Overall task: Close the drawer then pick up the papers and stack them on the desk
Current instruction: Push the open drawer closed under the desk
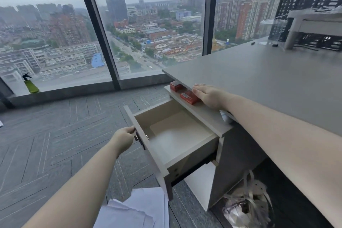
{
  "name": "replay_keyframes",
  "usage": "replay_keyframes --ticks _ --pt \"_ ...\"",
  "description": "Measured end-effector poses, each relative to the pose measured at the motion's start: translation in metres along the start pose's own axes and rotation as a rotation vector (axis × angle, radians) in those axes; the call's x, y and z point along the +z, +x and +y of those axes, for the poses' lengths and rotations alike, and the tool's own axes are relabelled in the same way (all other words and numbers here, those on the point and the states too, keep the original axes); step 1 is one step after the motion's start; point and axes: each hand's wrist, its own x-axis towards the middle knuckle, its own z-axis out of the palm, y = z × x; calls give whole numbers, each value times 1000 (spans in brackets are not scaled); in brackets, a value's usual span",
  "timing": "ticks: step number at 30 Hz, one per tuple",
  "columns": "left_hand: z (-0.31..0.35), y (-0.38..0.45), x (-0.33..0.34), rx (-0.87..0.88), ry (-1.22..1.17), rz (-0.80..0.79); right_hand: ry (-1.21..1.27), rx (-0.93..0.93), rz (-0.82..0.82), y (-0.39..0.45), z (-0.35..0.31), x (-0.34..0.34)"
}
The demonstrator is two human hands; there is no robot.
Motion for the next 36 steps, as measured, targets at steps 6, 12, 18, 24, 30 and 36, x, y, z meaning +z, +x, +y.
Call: replay_keyframes --ticks 6,12,18,24,30,36 --pt "29 9 51 68 -32 -64 -74 -23 -2 12 4 -1" --pt "52 28 83 102 -43 -68 -91 -37 -7 20 7 -3" --pt "72 37 107 152 -18 -74 -77 -46 0 22 8 -3" --pt "78 58 129 163 25 -98 -81 -63 4 21 9 -3" --pt "85 67 140 191 42 -79 -97 -82 12 19 7 -5" --pt "78 74 137 292 389 -41 -84 -81 26 19 6 -4"
